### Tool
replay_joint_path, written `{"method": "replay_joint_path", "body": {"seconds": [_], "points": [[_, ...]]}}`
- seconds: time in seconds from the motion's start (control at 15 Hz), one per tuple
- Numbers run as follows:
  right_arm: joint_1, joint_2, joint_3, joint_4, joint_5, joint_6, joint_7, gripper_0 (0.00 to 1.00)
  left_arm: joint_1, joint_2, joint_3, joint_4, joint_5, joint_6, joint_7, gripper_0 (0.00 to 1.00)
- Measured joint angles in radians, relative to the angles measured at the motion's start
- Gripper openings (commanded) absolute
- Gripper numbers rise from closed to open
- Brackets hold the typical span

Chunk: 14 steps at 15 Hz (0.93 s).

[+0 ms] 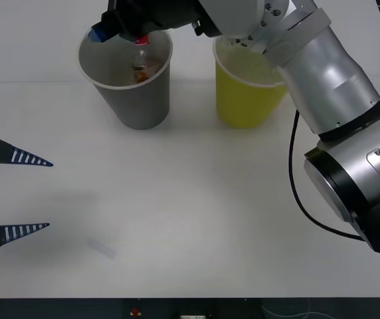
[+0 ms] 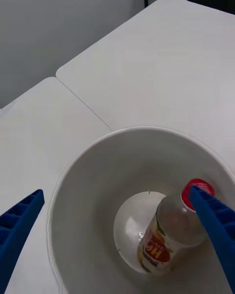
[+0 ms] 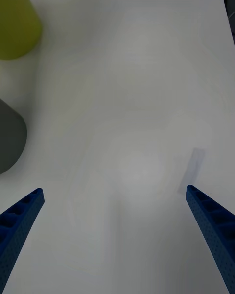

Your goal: Put the can into the green bin and the plastic bottle into the gray bin

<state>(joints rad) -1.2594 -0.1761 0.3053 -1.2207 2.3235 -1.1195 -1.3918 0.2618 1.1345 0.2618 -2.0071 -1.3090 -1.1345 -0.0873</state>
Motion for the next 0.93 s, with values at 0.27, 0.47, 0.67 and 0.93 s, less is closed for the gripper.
{"method": "replay_joint_path", "body": {"seconds": [0.27, 0.47, 0.67, 0.93], "points": [[0.035, -0.069, -0.067, -0.112, -0.134, -0.129, 0.076, 1.0, 0.0, 0.0, 0.0, 0.0, 0.0, 0.0, 0.0, 1.0], [0.149, -0.138, -0.125, -0.284, -0.231, -0.195, 0.122, 1.0, 0.0, 0.0, 0.0, 0.0, 0.0, 0.0, 0.0, 1.0], [0.299, -0.223, -0.139, -0.505, -0.311, -0.199, 0.13, 1.0, 0.0, 0.0, 0.0, 0.0, 0.0, 0.0, 0.0, 1.0], [0.472, -0.32, -0.184, -0.685, -0.418, -0.199, 0.209, 1.0, 0.0, 0.0, 0.0, 0.0, 0.0, 0.0, 0.0, 1.0]]}}
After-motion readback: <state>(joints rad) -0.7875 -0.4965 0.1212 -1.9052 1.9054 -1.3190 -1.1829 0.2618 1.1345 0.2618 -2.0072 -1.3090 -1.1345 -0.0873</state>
